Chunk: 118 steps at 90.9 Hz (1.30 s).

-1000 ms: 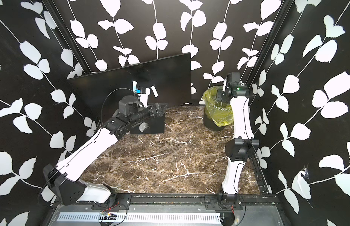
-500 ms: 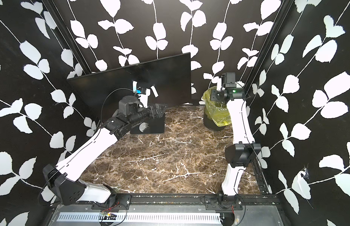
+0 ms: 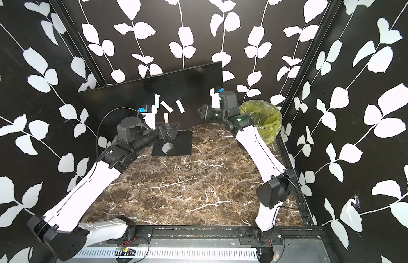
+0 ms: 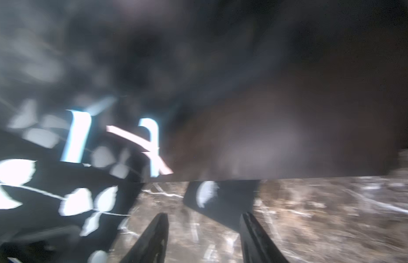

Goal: Remove the sticky note from the monitor
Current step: Tear off the sticky note from the monitor.

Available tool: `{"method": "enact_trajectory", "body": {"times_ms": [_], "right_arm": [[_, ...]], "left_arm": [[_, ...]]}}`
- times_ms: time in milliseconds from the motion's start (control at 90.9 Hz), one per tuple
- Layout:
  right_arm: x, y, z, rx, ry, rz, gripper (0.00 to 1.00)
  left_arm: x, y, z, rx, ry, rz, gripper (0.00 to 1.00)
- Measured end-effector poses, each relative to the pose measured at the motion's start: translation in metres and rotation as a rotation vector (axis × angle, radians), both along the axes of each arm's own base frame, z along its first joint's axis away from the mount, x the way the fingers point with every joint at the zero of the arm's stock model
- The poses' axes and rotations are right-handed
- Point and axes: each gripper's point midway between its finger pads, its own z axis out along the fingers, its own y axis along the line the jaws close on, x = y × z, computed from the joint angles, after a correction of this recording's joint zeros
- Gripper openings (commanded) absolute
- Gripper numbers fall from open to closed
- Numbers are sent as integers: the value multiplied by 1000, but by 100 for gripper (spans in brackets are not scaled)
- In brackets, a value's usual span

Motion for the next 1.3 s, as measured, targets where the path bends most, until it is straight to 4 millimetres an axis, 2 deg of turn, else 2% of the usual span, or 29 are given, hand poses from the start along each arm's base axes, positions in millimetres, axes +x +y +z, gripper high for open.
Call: {"method": "enact_trajectory", "body": {"times_ms": [143, 231, 418, 572, 715, 858, 1023, 1166, 1298], "right_arm": [[-9, 29, 13, 110, 1, 36, 53], [-11, 44, 14, 147, 7, 53, 53], [-7, 68, -3, 189, 60, 55, 52], [4, 82, -15, 212, 78, 53, 51], [15, 90, -23, 208, 85, 41, 50], [22, 93, -23, 204, 77, 25, 47], [27, 92, -13, 205, 40, 11, 37], [29, 93, -2, 215, 16, 9, 24], [33, 95, -1, 217, 7, 13, 23]], "left_arm": [[-4, 4, -14, 13, 18, 3, 99], [-4, 4, -20, 19, 29, 1, 99], [-4, 4, -23, 21, 33, 1, 99], [-6, 5, -19, 12, 18, 1, 99], [-8, 6, -16, 7, 11, 1, 99], [-9, 7, -15, 5, 7, 2, 99], [-9, 7, -15, 5, 7, 2, 99], [-9, 7, -15, 6, 8, 2, 99], [-9, 7, -15, 6, 7, 1, 99]]}}
